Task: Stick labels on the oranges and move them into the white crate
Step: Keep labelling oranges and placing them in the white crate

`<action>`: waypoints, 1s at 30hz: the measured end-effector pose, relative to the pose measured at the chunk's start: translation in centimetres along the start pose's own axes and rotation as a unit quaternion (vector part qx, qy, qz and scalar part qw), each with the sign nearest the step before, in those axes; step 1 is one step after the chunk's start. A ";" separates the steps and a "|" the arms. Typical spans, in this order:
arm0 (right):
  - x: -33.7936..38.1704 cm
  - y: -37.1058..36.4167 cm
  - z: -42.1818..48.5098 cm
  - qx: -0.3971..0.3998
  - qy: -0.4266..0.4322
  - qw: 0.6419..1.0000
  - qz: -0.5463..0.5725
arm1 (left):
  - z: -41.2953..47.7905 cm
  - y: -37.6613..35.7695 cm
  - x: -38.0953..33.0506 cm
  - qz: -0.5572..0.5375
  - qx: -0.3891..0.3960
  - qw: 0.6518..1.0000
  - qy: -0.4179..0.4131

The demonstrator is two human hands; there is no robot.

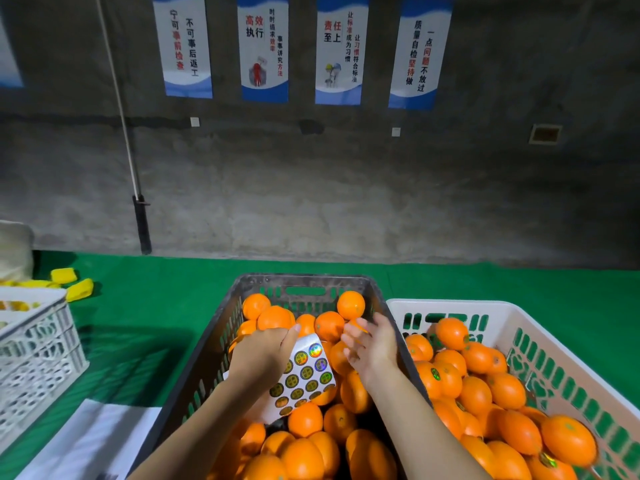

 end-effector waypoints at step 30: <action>2.1 -5.2 -4.2 0.136 0.525 0.539 -0.644 | 1.2 0.0 1.0 -0.108 0.014 0.994 0.010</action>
Point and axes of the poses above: each hand's wrist, its own z-axis towards the middle knuckle, its own y-axis out of the back of the hand, x = y × z, the point moved 7 cm from there along z, towards the middle knuckle, and after that the axes turned 13 degrees about y, right-handed, at the moved point
